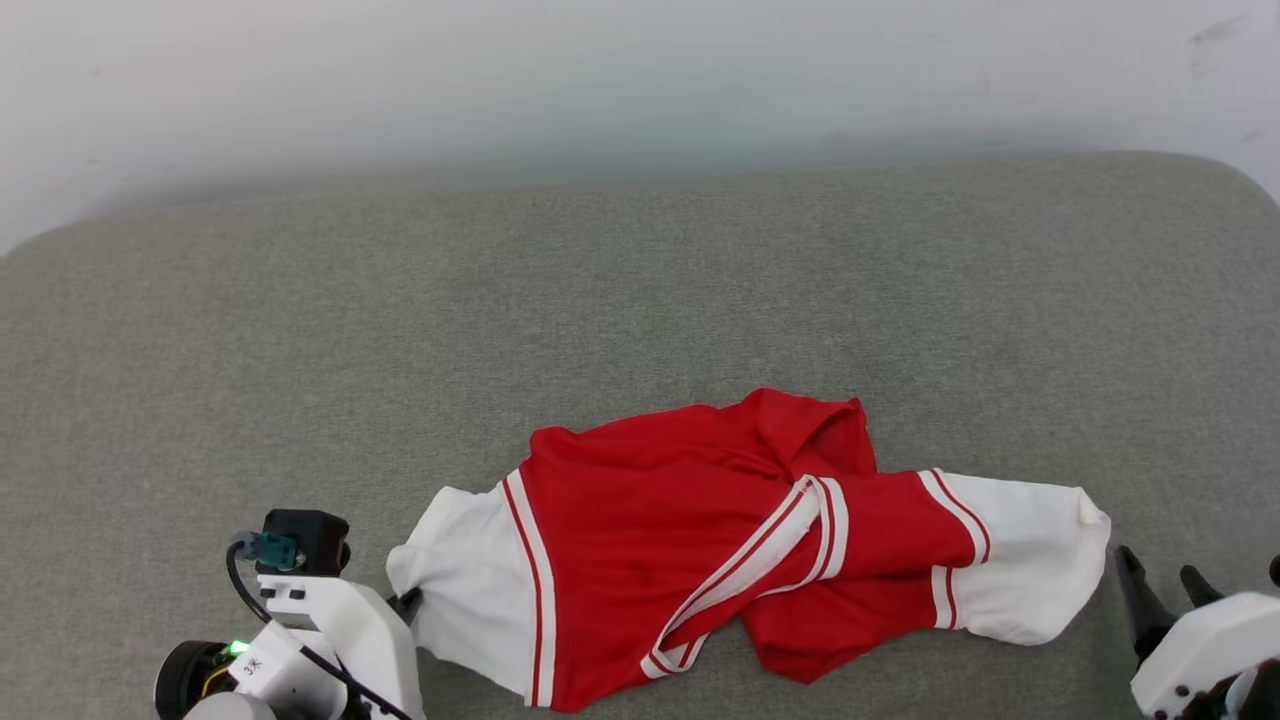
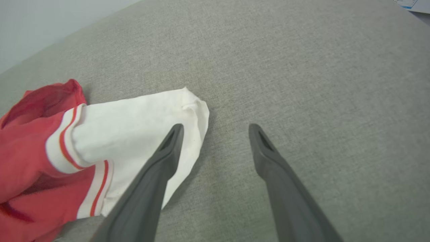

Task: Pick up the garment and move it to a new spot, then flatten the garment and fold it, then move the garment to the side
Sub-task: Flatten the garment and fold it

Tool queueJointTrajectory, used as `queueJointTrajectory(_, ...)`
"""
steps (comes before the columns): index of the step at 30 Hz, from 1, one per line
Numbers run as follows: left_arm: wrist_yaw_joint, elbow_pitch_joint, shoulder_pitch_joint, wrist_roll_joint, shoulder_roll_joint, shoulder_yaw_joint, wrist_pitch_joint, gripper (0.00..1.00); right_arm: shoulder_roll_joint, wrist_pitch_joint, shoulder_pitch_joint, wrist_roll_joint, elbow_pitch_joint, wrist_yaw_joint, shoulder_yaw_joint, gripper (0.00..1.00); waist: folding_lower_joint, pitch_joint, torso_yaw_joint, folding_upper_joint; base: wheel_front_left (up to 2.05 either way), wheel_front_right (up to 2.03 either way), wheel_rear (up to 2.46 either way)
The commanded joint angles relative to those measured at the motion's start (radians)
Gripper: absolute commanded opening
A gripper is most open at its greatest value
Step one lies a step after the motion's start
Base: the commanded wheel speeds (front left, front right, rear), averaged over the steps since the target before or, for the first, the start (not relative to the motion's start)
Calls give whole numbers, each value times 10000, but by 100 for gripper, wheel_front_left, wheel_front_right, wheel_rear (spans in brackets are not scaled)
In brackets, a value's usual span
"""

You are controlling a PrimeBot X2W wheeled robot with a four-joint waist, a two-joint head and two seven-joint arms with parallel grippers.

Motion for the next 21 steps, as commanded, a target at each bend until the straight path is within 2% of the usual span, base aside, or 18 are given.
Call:
queueJointTrajectory(1,99,-281,106,97,-77,-1,-137,0,-229,471,-410,117,296,-3,-76,100,-1,13,79,0,0,0,0)
queueJointTrajectory(7,43,-980,-207,297,-56,-113,-358,0,-1118,2329,-1620,406,1247,-3,300,100,-1,299,367,0,0,0,0)
queueJointTrajectory(14,129,-1604,-612,605,-133,-270,-551,0,-2018,4037,-2557,578,2239,-3,1778,100,-1,780,673,0,0,0,0)
queueJointTrajectory(18,171,-1765,-697,697,-135,-302,-634,0,-2132,4989,-2508,818,2977,-2,2666,100,-1,947,781,0,0,0,0)
queueJointTrajectory(19,172,-1796,-703,696,-142,-306,-655,0,-2109,5236,-2414,913,3160,3,2837,42,-1,967,803,0,0,0,0)
queueJointTrajectory(20,187,-1820,-708,689,-150,-299,-675,0,-2077,5417,-2368,1039,3310,12,2946,4,-1,994,821,0,0,0,0)
queueJointTrajectory(21,212,-1837,-717,710,-153,-298,-697,0,-2090,5576,-2353,1112,3422,12,3051,0,-1,1021,834,0,0,0,0)
